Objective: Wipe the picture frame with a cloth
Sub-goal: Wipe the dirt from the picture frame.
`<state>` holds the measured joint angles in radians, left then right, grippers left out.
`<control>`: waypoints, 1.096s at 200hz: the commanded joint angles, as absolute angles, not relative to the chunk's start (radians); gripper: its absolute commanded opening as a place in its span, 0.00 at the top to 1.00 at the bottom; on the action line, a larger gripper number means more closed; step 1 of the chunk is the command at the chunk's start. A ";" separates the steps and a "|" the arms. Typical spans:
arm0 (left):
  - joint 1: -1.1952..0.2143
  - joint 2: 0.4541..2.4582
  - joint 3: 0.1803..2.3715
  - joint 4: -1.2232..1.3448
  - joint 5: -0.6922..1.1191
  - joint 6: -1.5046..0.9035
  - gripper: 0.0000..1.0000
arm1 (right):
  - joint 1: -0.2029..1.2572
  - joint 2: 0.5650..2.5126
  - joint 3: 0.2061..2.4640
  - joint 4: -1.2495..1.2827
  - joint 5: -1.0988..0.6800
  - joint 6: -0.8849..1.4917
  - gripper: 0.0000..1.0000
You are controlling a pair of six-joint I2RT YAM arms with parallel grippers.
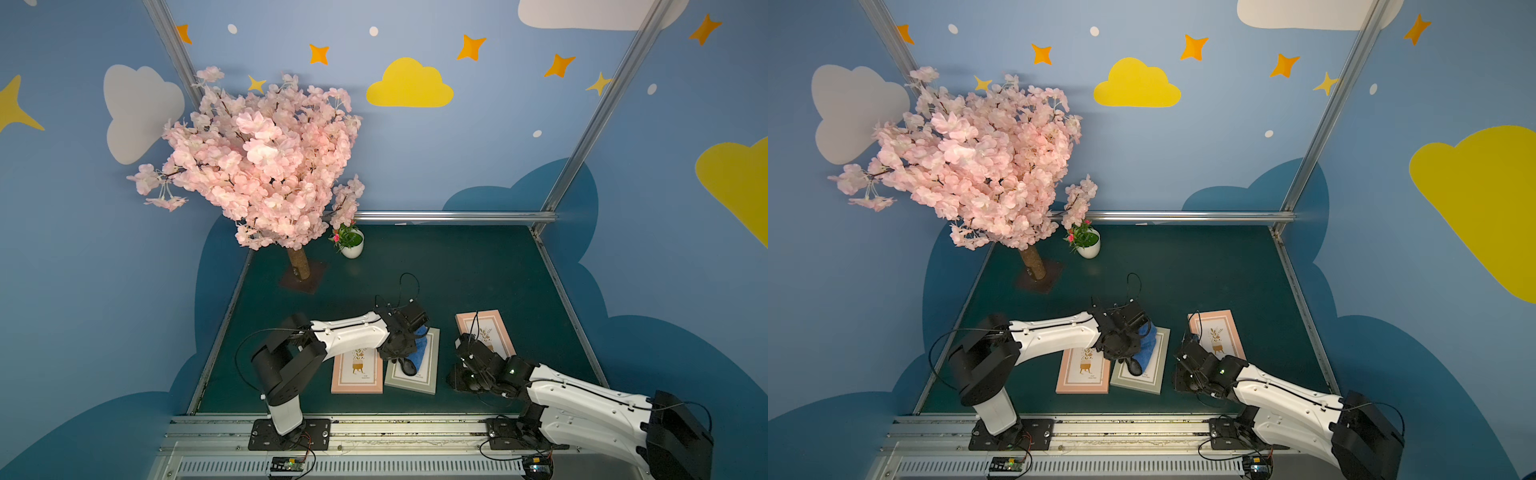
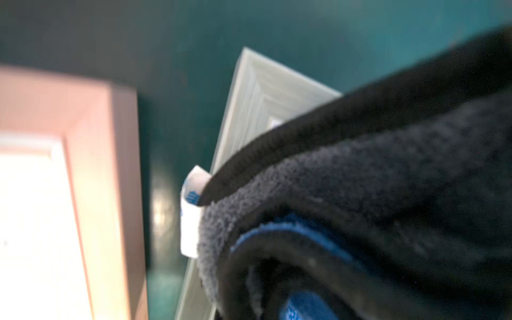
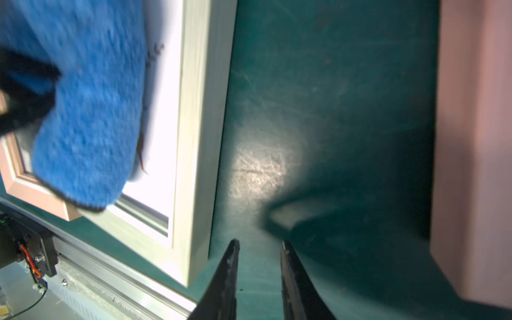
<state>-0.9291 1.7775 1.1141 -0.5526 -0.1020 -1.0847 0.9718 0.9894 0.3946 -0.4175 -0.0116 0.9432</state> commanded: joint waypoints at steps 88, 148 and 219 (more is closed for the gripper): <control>-0.968 1.716 1.012 -0.540 -0.110 -1.093 0.97 | 1.007 1.012 0.491 -0.406 0.043 0.979 0.68; -1.008 1.697 0.964 -0.541 -0.107 -1.141 0.97 | 1.003 1.120 0.532 -0.321 0.105 1.034 0.64; -1.053 1.670 0.944 -0.534 -0.087 -1.179 0.97 | 0.992 1.257 0.556 -0.277 0.124 1.047 0.67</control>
<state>-1.0340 1.6794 0.9737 -0.4698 -0.1081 -1.1572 0.9981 1.2278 0.5236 -0.2932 0.1005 1.0374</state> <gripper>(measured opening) 0.083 0.338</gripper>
